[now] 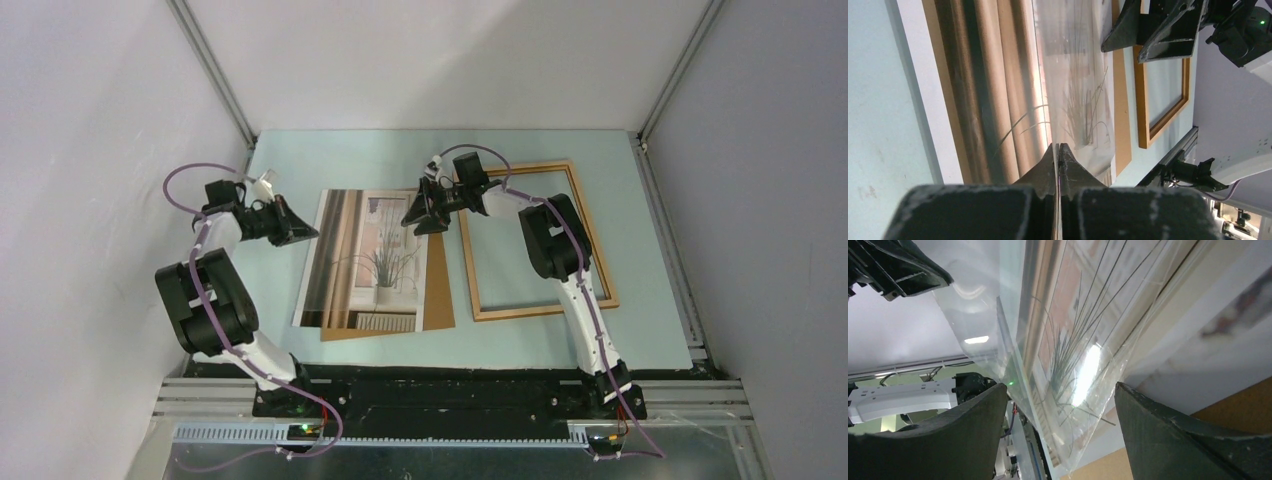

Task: Put the photo into the frame
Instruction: Pick up the photo frame item at the center of the board.

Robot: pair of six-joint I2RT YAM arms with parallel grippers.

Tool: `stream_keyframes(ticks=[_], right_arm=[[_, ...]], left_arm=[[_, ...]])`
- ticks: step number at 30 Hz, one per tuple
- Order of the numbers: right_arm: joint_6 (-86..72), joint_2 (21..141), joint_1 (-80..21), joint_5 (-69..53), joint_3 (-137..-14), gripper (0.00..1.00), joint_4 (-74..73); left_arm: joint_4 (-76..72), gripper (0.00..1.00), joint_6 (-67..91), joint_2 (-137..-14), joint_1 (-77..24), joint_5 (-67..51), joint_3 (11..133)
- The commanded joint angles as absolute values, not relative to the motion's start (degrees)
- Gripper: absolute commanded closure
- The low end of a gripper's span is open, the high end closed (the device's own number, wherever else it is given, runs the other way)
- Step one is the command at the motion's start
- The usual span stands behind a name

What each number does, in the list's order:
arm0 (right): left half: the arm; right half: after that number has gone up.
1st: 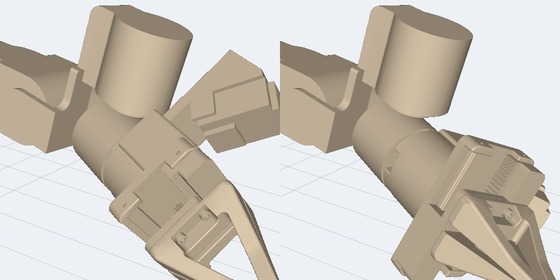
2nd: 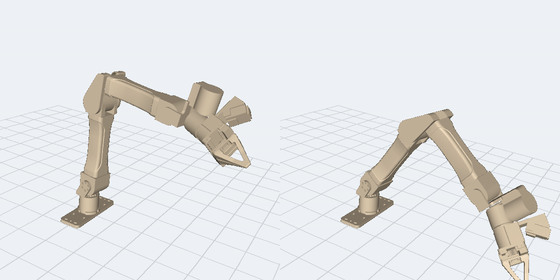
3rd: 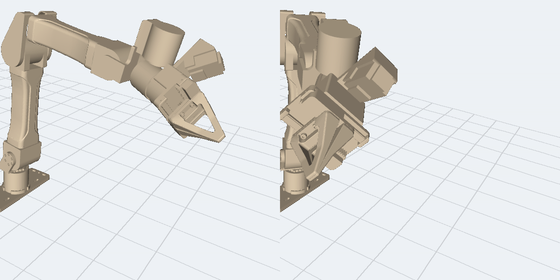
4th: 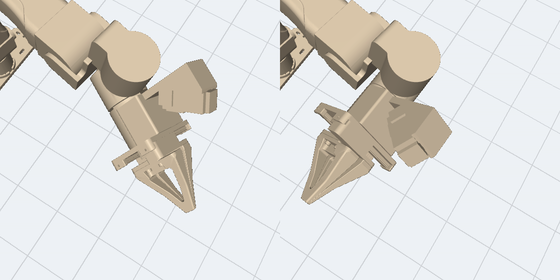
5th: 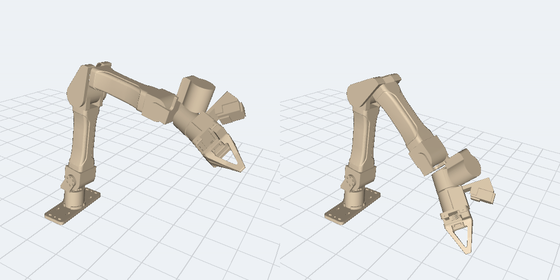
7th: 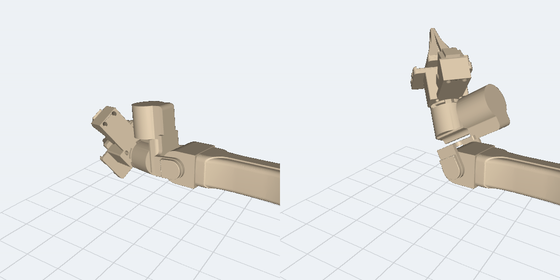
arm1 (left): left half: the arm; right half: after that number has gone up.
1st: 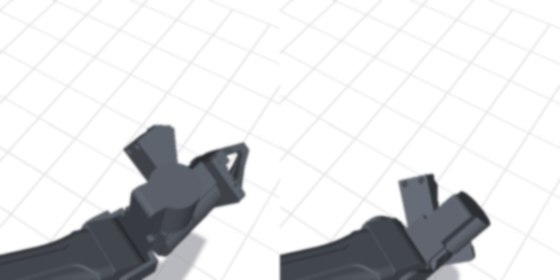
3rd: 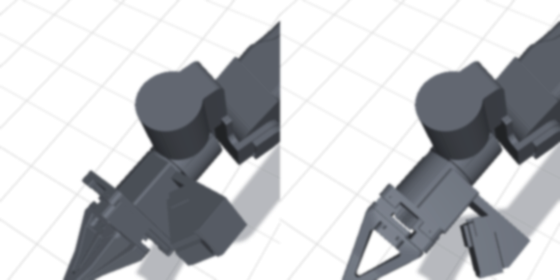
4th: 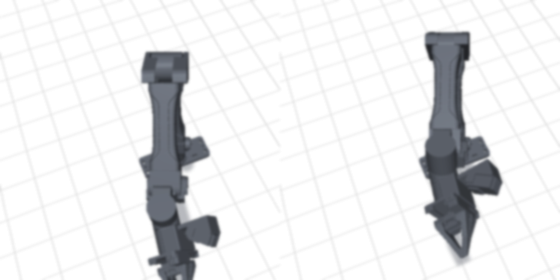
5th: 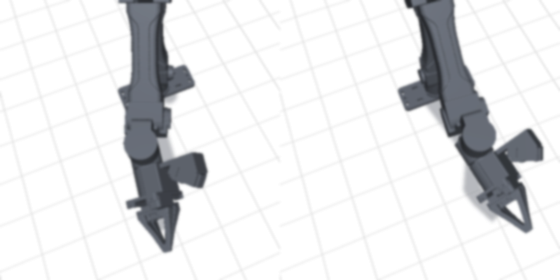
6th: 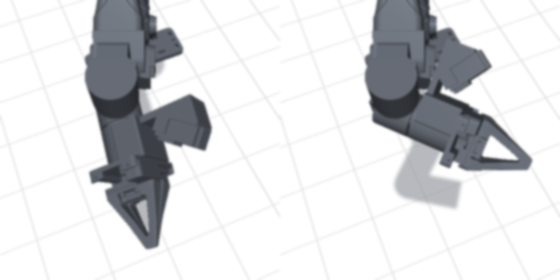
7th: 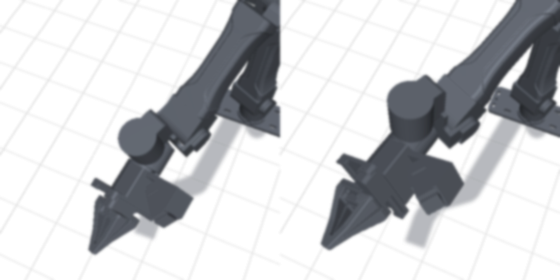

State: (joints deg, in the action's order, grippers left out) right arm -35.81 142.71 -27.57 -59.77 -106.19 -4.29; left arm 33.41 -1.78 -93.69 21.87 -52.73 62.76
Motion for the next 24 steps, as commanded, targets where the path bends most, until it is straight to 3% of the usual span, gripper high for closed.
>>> stream_keyframes(ticks=[1, 13, 24], right_arm=[[-32.4, 136.5, -26.8, -57.1, -104.4, 0.16, -8.6], [-23.2, 121.5, -21.7, -55.0, -97.3, 0.13, -14.4], [-3.2, 110.8, -18.6, -35.2, -91.1, 0.16, -30.9]], left_arm=[[32.9, 1.00, -1.7, -89.1, 21.6, -55.5, 65.5], [32.9, 1.00, 4.1, -78.9, 21.6, -65.1, 66.5], [33.0, 1.00, 8.9, -71.7, 19.9, -69.2, 69.7]])
